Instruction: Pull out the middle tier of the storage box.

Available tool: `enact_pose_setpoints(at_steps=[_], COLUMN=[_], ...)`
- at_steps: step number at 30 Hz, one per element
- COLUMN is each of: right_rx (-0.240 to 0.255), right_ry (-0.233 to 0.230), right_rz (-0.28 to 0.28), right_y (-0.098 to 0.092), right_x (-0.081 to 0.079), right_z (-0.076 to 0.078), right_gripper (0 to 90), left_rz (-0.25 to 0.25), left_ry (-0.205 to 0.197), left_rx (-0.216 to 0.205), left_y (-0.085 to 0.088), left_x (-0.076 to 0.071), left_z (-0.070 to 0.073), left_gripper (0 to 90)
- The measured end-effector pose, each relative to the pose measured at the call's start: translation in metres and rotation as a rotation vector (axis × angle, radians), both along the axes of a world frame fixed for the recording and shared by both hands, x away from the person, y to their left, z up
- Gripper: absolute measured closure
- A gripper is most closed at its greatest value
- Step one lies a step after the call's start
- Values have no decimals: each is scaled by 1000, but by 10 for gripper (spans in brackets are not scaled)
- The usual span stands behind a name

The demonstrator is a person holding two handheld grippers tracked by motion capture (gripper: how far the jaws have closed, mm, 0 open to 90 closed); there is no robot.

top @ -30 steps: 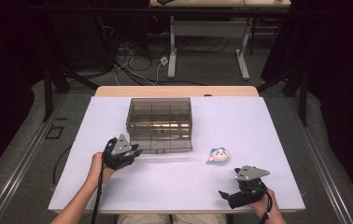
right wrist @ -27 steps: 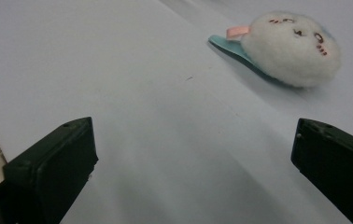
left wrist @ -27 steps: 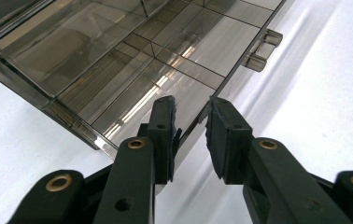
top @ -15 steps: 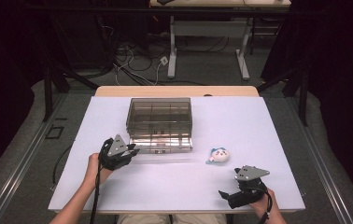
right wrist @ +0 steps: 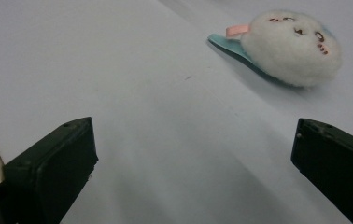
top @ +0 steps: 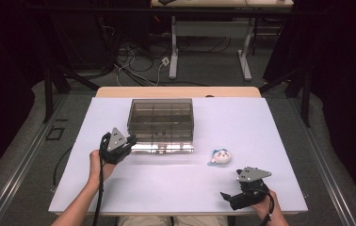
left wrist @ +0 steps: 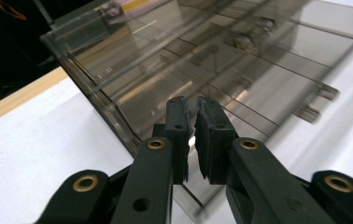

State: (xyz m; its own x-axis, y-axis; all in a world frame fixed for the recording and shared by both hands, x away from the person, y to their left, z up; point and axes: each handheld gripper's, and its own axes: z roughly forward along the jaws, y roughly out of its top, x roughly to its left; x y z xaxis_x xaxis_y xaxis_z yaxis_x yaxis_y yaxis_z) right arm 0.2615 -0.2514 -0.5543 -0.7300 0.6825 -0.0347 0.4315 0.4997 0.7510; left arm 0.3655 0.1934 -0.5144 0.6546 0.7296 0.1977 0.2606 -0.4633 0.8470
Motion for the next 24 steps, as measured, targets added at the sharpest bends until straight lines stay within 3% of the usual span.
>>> enact_pose_setpoints(at_steps=[8, 17, 24], right_rx=[-10, -7, -6], right_ry=[-3, 1, 1], right_rz=[8, 8, 7], right_y=[0, 0, 0], right_x=[1, 2, 1], right_z=[-1, -1, -2], right_gripper=[0, 0, 0], left_rz=[25, 29, 52], left_ry=[19, 14, 0], left_rx=[1, -21, -33], left_y=[-13, -29, -30], left_x=[13, 21, 29], left_z=[1, -2, -4], left_gripper=[883, 897, 898])
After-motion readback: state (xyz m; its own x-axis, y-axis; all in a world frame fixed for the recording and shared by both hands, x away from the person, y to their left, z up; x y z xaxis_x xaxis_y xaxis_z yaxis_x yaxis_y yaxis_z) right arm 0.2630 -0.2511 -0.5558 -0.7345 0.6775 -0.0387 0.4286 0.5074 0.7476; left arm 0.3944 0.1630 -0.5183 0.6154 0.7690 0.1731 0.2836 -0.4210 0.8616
